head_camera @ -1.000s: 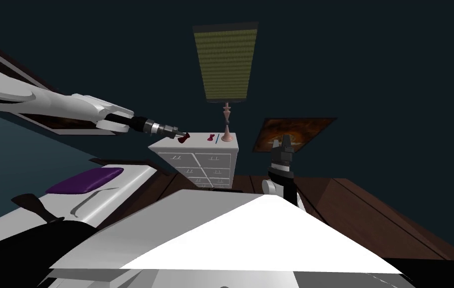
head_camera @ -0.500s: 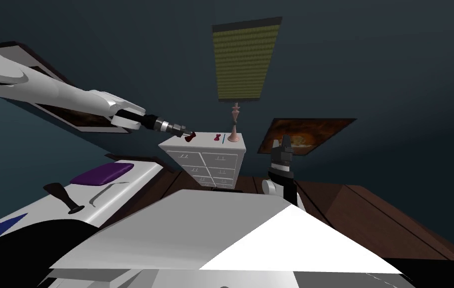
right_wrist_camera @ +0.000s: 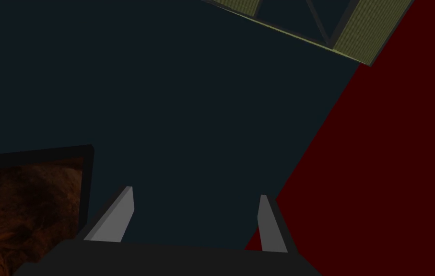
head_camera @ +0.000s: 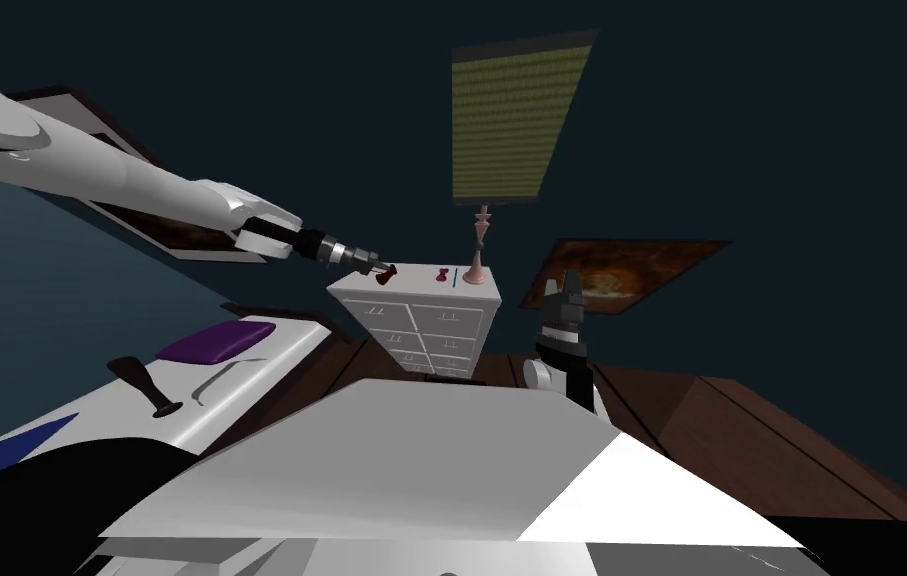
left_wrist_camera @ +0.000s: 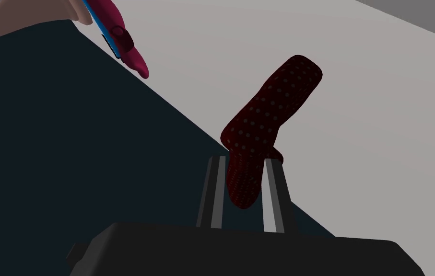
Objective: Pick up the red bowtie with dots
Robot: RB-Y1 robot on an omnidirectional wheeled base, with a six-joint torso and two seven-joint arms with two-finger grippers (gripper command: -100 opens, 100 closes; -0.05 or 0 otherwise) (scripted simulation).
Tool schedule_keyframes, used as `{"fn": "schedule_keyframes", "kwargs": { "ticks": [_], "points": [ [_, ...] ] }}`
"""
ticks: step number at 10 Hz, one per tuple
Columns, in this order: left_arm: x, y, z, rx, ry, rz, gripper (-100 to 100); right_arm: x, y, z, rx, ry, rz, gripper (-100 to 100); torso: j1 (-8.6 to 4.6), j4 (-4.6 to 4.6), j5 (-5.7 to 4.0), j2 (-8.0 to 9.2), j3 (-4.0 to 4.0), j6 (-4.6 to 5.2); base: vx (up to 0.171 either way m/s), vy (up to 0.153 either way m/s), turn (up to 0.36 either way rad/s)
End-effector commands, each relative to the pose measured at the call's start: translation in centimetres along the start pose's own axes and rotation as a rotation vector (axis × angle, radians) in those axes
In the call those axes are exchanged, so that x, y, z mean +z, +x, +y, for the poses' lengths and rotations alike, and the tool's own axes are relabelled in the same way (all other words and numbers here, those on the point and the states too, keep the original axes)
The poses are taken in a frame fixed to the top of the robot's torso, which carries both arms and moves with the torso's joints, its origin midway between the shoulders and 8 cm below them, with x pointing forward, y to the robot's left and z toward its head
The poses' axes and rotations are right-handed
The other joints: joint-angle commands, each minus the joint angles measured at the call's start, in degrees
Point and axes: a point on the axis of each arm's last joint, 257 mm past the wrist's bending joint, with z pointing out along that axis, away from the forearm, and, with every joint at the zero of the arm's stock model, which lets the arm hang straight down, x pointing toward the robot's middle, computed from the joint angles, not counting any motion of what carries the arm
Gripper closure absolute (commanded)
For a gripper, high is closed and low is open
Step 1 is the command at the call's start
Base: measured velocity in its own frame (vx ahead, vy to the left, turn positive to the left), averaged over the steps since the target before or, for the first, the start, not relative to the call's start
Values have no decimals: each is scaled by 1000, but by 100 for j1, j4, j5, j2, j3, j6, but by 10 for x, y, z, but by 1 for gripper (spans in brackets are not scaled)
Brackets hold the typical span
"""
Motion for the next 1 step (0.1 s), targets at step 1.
{"fn": "schedule_keyframes", "kwargs": {
  "ticks": [1],
  "points": [
    [0, 0, 0, 0, 0, 0, 0, 0, 0, 0, 0, 0, 0, 0, 0, 0, 0, 0, 0, 0, 0, 0, 0]
  ]
}}
